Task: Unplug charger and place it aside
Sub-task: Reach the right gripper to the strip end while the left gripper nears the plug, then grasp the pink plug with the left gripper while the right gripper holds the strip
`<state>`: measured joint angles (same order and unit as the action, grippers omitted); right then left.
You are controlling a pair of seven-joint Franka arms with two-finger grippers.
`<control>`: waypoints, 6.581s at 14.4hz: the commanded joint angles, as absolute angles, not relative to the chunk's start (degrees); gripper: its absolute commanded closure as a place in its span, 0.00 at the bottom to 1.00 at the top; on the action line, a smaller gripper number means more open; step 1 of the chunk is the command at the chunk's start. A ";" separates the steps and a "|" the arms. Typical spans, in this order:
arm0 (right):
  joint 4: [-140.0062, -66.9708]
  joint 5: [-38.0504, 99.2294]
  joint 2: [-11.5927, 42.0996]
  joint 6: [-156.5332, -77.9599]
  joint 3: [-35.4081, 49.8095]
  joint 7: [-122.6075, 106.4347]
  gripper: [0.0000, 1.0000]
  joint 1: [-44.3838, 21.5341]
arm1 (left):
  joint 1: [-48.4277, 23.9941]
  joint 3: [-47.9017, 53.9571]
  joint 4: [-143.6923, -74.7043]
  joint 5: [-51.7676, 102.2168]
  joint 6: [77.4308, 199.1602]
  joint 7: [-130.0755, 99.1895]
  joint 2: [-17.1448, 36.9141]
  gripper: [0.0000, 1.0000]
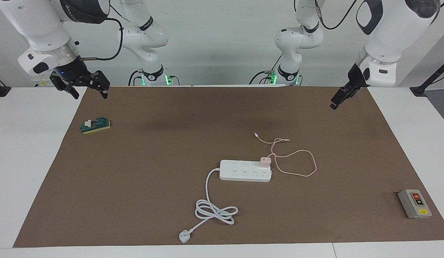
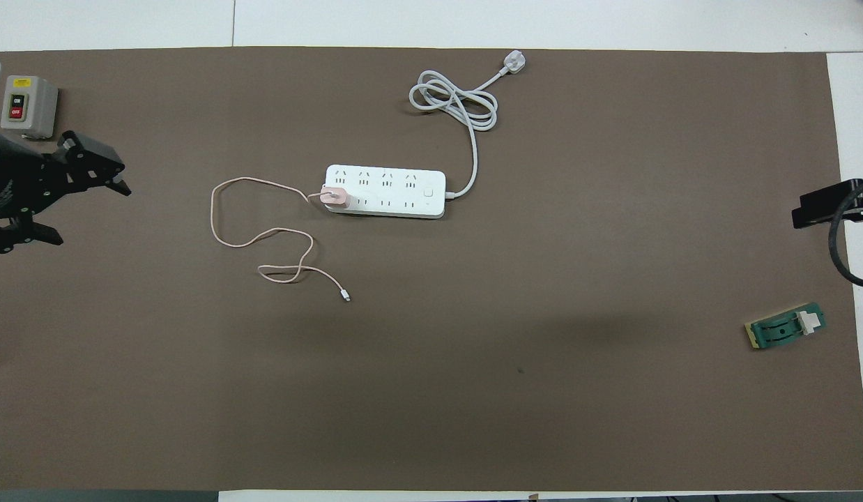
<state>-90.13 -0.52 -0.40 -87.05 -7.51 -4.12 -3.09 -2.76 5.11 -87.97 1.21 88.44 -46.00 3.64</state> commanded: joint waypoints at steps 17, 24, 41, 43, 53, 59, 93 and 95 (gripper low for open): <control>-103.00 18.26 -2.56 -98.95 -6.50 72.57 0.00 -10.63 | -7.91 4.57 -85.34 4.57 98.44 -88.85 12.83 0.00; -103.10 28.63 4.92 -109.23 -6.33 97.80 0.00 -16.17 | -9.49 4.48 -85.17 4.22 98.44 -90.79 13.71 0.00; -104.85 52.29 17.31 -124.27 -6.33 87.72 0.00 -20.13 | -11.33 4.39 -83.58 0.88 98.79 -99.14 17.22 0.00; -106.60 55.18 17.49 -128.64 -6.33 87.80 0.00 -21.35 | -11.86 4.31 -83.50 0.88 98.79 -100.01 17.58 0.00; -98.20 59.80 27.49 -124.41 -6.33 81.13 0.00 -25.32 | -12.83 4.31 -83.50 0.44 98.88 -101.60 17.49 0.00; -91.33 55.73 32.86 -123.22 -6.33 73.76 0.00 -24.87 | -13.01 4.22 -83.06 0.44 100.63 -102.30 18.28 0.00; -83.59 62.93 42.45 -124.72 -5.98 63.81 0.00 -25.84 | -16.96 4.13 -76.99 -2.90 103.01 -110.83 27.42 0.00; -83.50 63.63 42.63 -125.42 -5.98 63.63 0.00 -26.36 | -16.96 4.13 -76.99 -2.90 103.36 -110.83 27.51 0.00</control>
<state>-85.40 63.19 41.20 -125.35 -6.42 64.98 -26.65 -16.21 4.77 -78.55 -1.78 103.03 -109.73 26.34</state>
